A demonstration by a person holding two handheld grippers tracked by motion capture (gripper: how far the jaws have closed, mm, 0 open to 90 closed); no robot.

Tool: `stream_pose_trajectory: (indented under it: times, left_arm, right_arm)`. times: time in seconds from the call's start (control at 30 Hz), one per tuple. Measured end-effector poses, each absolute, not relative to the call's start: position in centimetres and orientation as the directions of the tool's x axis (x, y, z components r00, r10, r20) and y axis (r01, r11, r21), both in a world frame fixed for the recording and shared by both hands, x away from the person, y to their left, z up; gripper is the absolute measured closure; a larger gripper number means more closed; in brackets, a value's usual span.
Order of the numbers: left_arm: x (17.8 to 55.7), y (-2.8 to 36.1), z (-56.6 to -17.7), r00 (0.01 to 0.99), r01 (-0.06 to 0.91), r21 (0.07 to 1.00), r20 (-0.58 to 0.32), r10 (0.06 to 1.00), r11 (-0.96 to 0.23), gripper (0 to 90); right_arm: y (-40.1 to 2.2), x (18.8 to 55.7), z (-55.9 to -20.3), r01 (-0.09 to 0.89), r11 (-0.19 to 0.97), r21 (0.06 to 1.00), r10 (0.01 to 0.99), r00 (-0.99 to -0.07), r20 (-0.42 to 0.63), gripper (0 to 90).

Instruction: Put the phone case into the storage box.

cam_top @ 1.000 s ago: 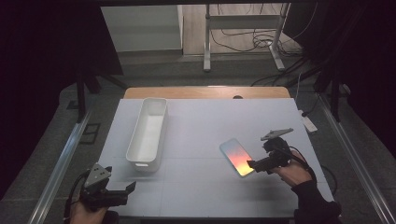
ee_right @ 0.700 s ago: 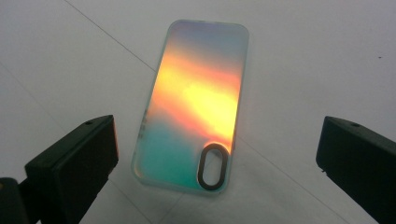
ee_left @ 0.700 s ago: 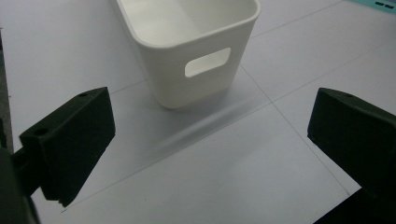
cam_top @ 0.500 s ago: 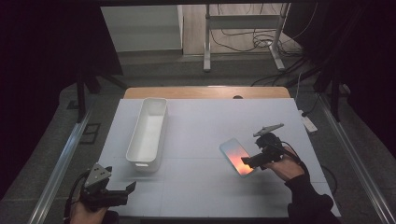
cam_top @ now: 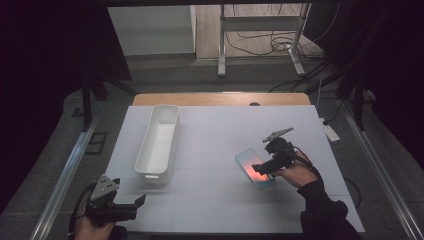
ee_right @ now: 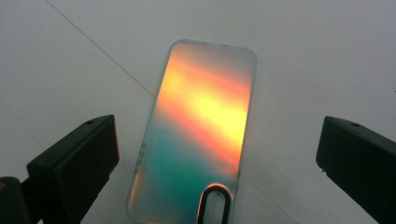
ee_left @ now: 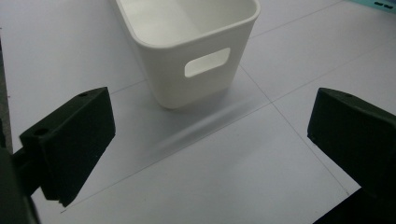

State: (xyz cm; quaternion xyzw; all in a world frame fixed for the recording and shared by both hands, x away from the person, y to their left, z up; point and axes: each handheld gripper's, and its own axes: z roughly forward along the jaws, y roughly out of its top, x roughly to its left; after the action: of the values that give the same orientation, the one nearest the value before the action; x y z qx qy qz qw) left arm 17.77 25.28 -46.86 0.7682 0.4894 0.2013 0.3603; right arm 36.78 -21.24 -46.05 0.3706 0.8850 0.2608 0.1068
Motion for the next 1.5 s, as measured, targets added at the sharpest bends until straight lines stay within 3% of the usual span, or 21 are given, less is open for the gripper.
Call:
stream_pose_trajectory:
  times: [0.27, 0.4, 0.53, 0.57, 0.77, 0.8, 1.0, 1.5]
  left_arm:
    - [17.8, 25.3, -46.9, 0.440, 0.606, 0.751, -0.043, 0.897, -0.261, 1.6]
    - [17.8, 25.3, -46.9, 0.441, 0.606, 0.752, -0.045, 0.897, -0.260, 1.6]
    - [17.8, 25.3, -46.9, 0.441, 0.605, 0.752, -0.044, 0.897, -0.261, 1.7]
    - [17.8, 25.3, -46.9, 0.440, 0.605, 0.752, -0.045, 0.897, -0.260, 1.7]
    - [17.8, 25.3, -46.9, 0.440, 0.605, 0.753, -0.046, 0.897, -0.258, 1.7]
    - [17.8, 25.3, -46.9, 0.440, 0.605, 0.753, -0.046, 0.897, -0.258, 1.7]
    - [17.8, 25.3, -46.9, 0.440, 0.606, 0.753, -0.047, 0.897, -0.258, 1.8]
    - [17.8, 25.3, -46.9, 0.440, 0.608, 0.751, -0.049, 0.897, -0.257, 2.0]
  right_arm:
    - [-20.3, 37.6, -46.4, 0.608, 0.596, 0.524, 0.709, -0.706, 0.012, 0.0]
    - [-20.2, 37.7, -46.3, 0.614, 0.593, 0.521, 0.717, -0.697, 0.007, 6.6]
    - [-19.9, 37.7, -46.5, 0.592, 0.622, 0.512, 0.699, -0.715, -0.024, 28.0]
    - [-19.9, 37.7, -46.5, 0.592, 0.622, 0.512, 0.699, -0.715, -0.024, 28.0]
    - [-19.8, 38.1, -46.7, 0.577, 0.647, 0.499, 0.670, -0.742, -0.010, 64.9]
    - [-19.8, 38.1, -46.7, 0.577, 0.647, 0.499, 0.670, -0.742, -0.010, 64.9]
    - [-20.2, 39.2, -46.9, 0.604, 0.634, 0.483, 0.680, -0.733, 0.024, 89.1]
    - [-20.1, 42.4, -48.1, 0.656, 0.573, 0.491, 0.745, -0.667, 0.021, 89.3]
